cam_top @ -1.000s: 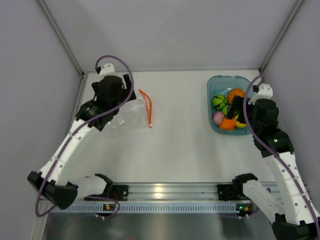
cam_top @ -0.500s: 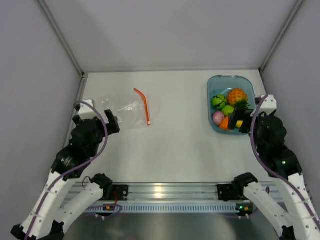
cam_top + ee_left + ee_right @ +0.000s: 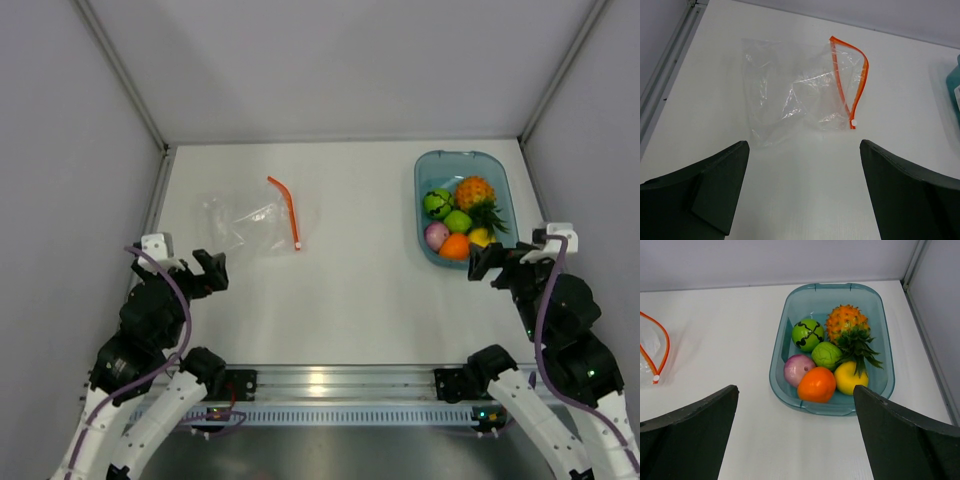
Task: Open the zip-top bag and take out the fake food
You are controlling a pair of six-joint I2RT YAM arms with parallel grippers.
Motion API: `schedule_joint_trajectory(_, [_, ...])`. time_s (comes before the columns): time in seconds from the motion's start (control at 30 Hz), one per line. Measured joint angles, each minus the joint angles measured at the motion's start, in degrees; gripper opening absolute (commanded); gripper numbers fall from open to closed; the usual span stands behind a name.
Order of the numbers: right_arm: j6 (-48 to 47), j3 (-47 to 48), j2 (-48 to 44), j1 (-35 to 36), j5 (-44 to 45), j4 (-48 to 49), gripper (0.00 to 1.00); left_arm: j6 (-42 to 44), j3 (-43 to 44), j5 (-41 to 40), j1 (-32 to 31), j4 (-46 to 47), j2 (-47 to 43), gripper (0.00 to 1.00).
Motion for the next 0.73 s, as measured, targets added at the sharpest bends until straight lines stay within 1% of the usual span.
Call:
schedule_joint_trajectory(0.5, [0.7,-2.6,2.8,0.0,0.8,-0.7,0.99,-0.6,-0.6,-2.1,0.3,0.0,1.9,0.98])
schedule_joint_trajectory(0.73, [1.2,-2.6,5.2,0.0,0.9,-0.7,1.00,-0.5,-1.1,-1.6,3.5,0.0,3.9,0.98])
